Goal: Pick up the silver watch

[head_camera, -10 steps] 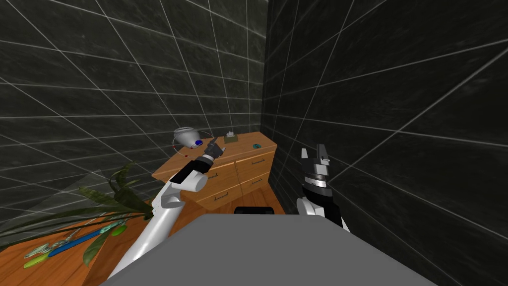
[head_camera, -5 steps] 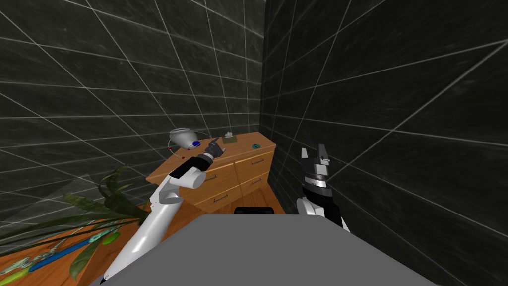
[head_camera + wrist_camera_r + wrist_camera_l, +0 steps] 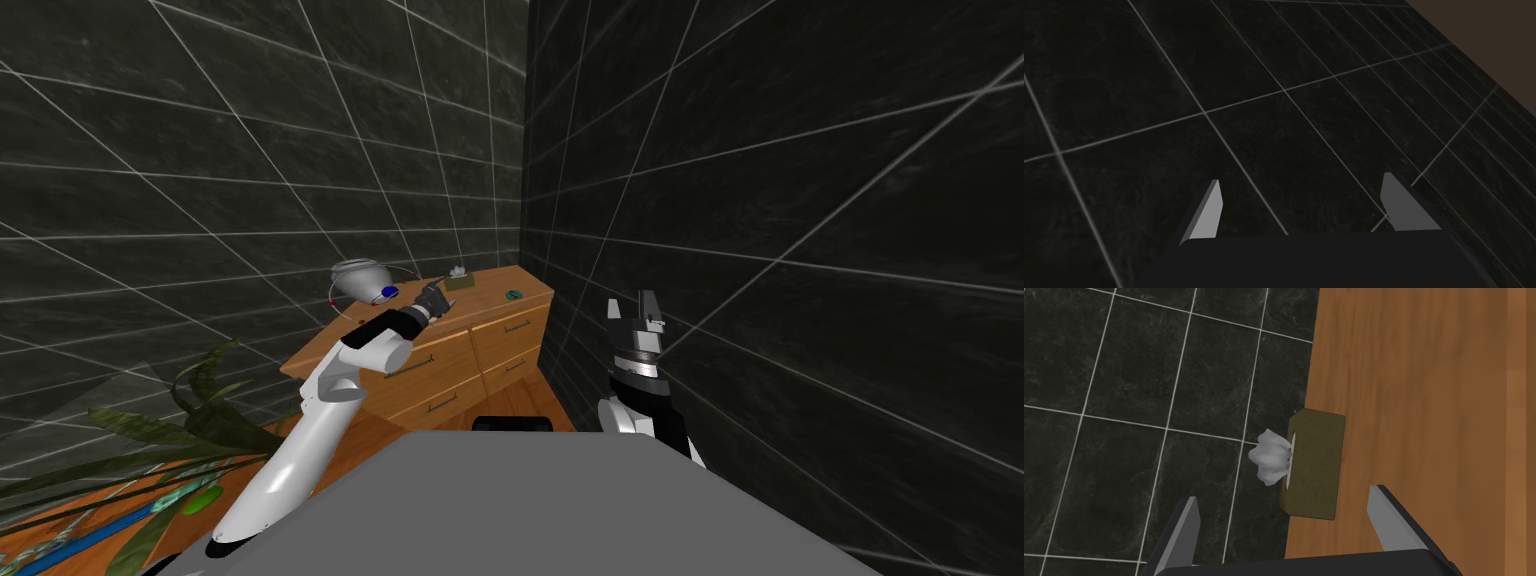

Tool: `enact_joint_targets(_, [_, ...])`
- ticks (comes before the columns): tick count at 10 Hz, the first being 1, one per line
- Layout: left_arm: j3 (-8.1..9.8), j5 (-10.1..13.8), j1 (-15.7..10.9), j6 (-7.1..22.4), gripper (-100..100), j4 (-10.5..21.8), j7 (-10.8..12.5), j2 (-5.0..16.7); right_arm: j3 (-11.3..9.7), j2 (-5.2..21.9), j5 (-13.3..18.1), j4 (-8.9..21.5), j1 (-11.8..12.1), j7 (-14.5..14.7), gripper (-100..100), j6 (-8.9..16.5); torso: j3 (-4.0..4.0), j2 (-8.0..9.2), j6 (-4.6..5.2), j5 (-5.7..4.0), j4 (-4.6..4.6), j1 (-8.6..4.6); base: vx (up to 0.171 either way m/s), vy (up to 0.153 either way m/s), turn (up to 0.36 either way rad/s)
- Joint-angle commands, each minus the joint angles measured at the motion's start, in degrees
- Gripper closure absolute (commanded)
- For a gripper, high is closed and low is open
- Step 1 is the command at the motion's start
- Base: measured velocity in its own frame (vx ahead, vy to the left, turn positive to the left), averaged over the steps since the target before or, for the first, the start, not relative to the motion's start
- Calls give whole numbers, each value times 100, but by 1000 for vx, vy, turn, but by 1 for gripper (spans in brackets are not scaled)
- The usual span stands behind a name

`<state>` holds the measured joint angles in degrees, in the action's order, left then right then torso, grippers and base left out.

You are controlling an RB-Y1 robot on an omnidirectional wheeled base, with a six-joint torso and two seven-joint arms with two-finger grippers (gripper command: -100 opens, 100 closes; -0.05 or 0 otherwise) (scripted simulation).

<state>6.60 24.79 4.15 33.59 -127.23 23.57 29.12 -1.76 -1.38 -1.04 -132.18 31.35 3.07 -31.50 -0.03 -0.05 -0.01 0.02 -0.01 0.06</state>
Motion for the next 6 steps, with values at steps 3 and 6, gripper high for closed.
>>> enact_joint_targets(3, [74,271,-223,632,-100,9,129,227,0,0,0,0,1,0,0,0,1,1,-4,1,0,-1,8,21,-54])
enact_joint_targets(6, [74,271,-223,1010,-100,9,129,227,0,0,0,0,1,0,0,0,1,1,-4,1,0,-1,5,15,-22])
